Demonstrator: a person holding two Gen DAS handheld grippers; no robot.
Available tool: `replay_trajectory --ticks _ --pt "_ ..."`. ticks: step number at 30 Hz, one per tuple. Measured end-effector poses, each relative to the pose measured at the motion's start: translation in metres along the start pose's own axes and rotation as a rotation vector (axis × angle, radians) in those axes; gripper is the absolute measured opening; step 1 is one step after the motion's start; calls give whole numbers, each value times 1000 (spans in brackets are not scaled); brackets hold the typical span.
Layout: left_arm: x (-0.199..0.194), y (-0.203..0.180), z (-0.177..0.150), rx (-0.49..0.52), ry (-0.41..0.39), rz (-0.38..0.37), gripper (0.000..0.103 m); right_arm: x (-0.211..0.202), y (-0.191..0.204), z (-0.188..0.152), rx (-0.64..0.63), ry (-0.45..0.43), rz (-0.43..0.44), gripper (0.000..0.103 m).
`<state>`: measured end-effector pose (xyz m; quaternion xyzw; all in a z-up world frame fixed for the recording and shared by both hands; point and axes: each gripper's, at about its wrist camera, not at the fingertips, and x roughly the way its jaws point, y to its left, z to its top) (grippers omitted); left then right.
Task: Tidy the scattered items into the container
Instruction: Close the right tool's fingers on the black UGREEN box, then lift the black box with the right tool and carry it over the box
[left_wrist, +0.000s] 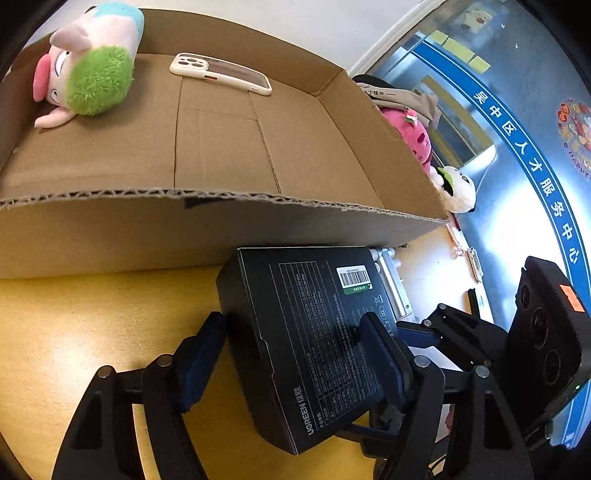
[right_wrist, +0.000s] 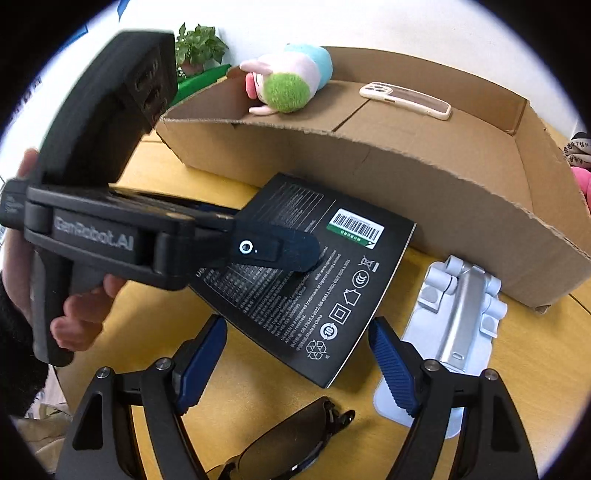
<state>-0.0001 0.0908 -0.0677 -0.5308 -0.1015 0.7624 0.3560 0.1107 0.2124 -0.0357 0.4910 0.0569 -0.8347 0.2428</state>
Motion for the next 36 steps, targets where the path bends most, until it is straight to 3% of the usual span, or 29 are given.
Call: replay_trajectory --ticks 13,28,36 --pt "-27 3 -11 10 -23 35 66 -7 17 13 -22 -41 -33 70" --pt "-97 -31 0 80 -170 70 64 -63 43 32 -90 -203 -49 69" --pt "-133 -63 35 174 -262 100 64 -101 45 60 -127 -308 -92 69"
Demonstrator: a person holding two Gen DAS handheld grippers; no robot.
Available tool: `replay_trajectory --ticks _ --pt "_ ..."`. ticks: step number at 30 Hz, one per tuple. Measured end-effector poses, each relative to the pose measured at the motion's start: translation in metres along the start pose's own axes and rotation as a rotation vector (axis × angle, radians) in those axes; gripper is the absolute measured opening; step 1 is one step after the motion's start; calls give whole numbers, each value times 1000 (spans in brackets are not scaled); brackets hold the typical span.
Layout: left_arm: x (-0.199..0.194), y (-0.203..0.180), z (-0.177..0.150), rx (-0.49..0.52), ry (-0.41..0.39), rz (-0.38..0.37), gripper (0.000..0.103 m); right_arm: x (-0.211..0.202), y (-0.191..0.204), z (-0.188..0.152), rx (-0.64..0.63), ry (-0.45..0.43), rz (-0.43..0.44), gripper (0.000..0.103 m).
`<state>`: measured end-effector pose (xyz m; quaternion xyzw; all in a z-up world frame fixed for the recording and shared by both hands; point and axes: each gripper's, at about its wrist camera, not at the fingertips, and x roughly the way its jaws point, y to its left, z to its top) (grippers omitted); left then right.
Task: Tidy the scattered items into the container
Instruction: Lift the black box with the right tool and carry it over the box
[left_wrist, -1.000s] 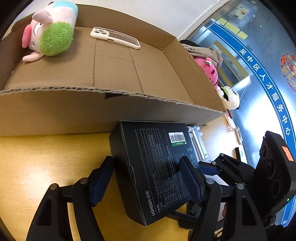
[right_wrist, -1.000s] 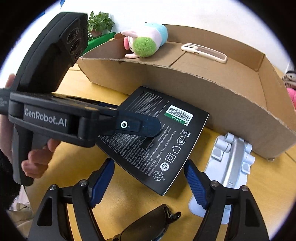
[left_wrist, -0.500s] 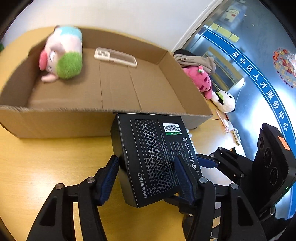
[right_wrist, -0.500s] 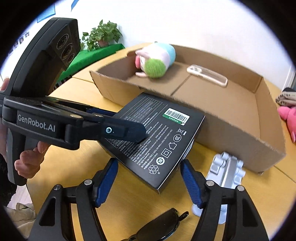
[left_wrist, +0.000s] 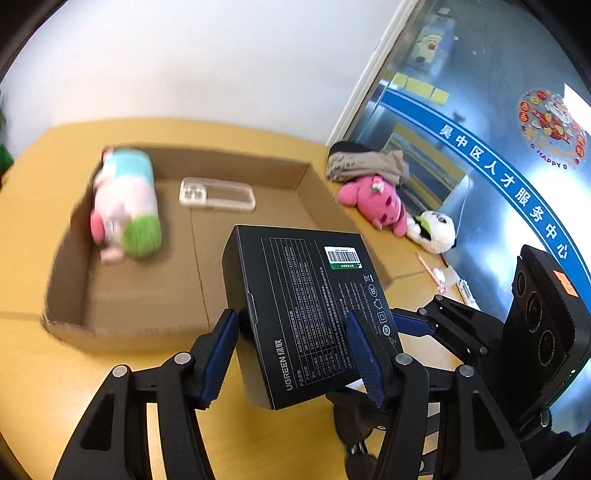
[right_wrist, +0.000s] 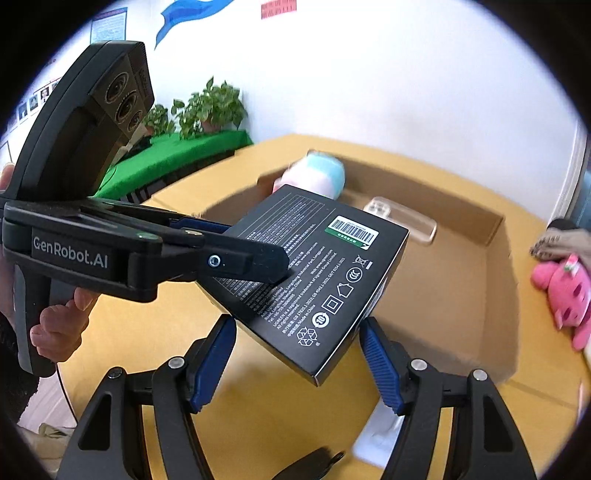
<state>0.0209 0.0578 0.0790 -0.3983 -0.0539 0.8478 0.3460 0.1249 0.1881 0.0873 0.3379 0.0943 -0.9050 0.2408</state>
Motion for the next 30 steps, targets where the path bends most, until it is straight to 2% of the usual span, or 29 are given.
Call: replay_trajectory --ticks 8,15,18,23,30 --pt "-16 -23 72 110 -89 5 64 -24 -30 58 -36 -102 -58 68" --pt "0 -27 137 147 -110 -34 64 -26 -75 105 -21 -133 -68 68" --pt "13 -22 164 147 -102 -49 64 -20 -91 122 -17 -136 -78 68" --pt "43 -14 196 150 -80 -30 64 3 -120 142 -10 -114 -72 68" --pt "111 13 209 93 13 -43 64 53 -160 137 42 -34 -31 68"
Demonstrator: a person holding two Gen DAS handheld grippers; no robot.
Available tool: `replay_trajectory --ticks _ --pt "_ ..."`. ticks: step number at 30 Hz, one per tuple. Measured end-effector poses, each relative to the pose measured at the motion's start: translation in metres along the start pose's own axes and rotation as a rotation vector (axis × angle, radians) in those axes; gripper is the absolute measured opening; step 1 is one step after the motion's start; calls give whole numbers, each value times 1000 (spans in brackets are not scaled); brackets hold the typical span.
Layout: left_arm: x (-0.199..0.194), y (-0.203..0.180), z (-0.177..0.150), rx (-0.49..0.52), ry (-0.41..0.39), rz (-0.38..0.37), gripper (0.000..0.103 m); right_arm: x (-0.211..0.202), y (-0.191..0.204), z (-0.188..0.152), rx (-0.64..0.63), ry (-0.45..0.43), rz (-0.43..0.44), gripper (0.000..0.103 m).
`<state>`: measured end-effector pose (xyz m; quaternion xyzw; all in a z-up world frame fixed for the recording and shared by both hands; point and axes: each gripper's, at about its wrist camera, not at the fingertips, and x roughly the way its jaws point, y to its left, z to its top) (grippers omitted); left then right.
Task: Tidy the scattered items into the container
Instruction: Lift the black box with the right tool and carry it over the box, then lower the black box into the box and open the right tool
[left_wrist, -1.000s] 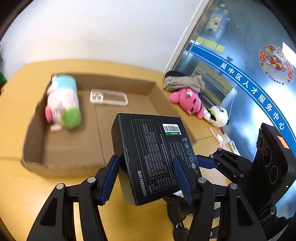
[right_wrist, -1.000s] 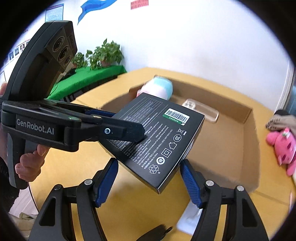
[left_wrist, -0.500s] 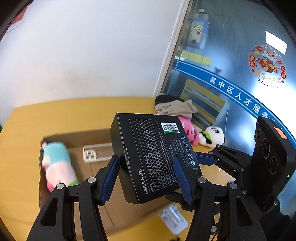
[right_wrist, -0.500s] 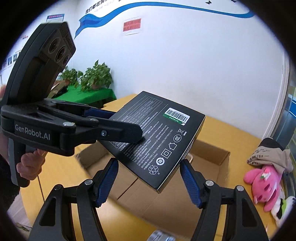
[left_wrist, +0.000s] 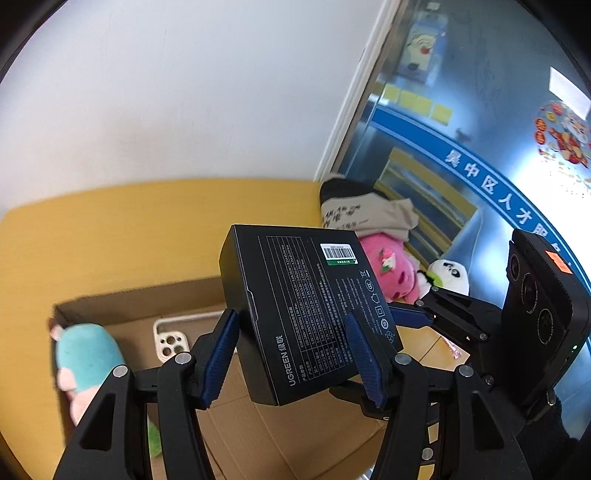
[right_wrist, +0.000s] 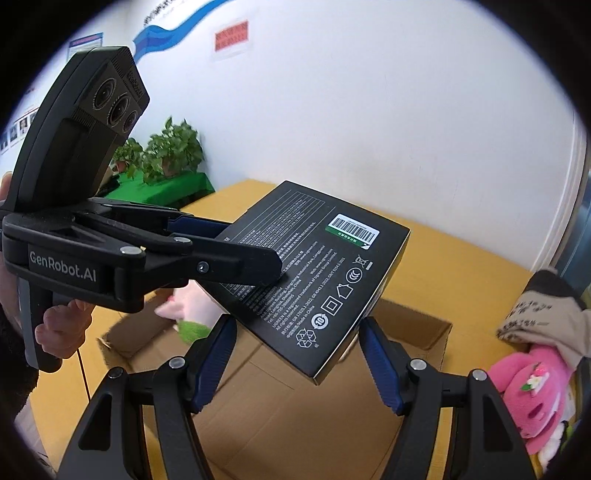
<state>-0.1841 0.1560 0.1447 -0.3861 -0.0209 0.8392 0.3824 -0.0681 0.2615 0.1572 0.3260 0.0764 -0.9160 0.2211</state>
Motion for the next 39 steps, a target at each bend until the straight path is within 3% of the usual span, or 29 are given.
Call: replay_trajectory --ticks 5,13,21,26,32,39 --pt "57 26 -20 -78 106 -27 64 46 -24 -27 51 102 33 68" --pt "121 50 -80 -167 295 -17 63 107 -36 -85 131 312 99 68" --pt "160 48 -82 -188 354 14 63 136 -48 -91 186 445 48 68" --pt "178 48 -70 -187 356 31 63 145 -58 -89 191 480 -5 68" --pt "188 56 -61 -220 342 15 63 140 -69 -96 221 444 -54 70" --pt "156 56 -68 -221 267 22 67 105 -54 -93 179 361 -98 75"
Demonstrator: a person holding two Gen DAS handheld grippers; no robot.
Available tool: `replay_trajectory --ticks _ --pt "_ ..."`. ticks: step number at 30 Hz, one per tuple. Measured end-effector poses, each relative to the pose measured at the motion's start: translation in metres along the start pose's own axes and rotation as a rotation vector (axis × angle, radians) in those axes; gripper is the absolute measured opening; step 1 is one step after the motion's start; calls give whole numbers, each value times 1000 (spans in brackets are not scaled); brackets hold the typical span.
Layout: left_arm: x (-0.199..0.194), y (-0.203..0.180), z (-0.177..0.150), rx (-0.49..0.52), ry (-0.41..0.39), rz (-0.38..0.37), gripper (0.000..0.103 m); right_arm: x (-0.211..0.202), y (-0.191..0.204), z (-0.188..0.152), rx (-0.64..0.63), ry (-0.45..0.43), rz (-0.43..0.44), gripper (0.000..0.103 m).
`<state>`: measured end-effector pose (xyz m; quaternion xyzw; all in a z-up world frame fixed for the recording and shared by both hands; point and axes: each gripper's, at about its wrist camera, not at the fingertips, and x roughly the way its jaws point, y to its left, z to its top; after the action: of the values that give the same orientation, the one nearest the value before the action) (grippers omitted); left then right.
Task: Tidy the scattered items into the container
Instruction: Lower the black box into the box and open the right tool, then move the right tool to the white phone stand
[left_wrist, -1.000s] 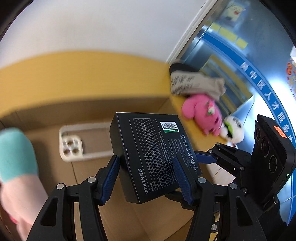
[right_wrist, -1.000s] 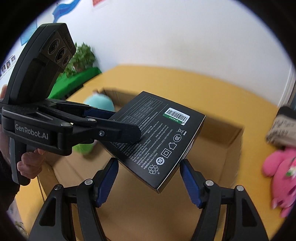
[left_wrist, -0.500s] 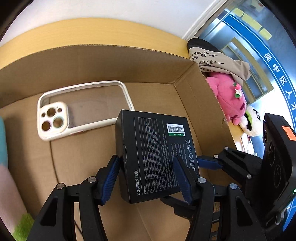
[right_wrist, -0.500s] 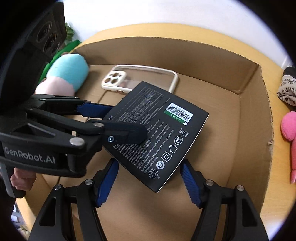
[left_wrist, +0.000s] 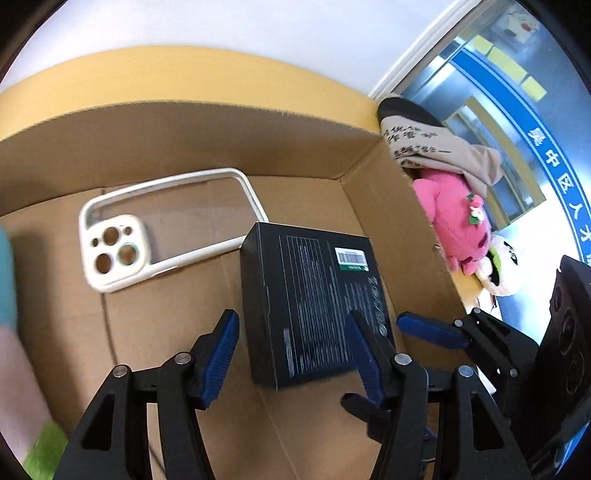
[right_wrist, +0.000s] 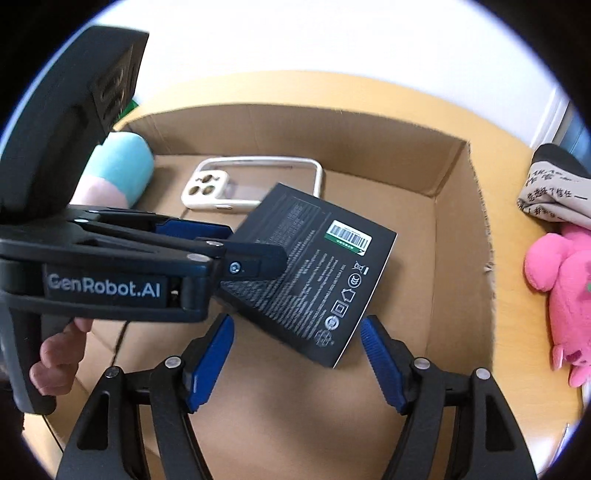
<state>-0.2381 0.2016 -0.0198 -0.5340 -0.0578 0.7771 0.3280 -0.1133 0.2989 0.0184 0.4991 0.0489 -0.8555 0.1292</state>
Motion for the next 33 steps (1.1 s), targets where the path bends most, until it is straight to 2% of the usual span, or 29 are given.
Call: replay_trajectory --ticks 4,7,12,15,18,22,33 --pt "-42 -12 -22 72 -84 69 73 -22 6 -13 -7 -41 -2 76" --pt "-81 -14 -51 110 -153 141 84 -40 10 -25 24 -100 12 76" --pt "-121 -4 -105 101 -231 266 85 -65 25 -55 52 -179 -12 77" --pt "-123 10 -132 70 -225 304 85 -52 27 -74 102 -149 -25 77" --pt "-115 29 -153 23 -179 320 85 -47 26 -89 138 -127 -17 77" --pt "-113 46 -177 -34 -138 322 85 -50 36 -103 145 -139 -28 77" --pt "-134 44 -220 -6 -146 342 85 -59 54 -124 155 -129 -4 78"
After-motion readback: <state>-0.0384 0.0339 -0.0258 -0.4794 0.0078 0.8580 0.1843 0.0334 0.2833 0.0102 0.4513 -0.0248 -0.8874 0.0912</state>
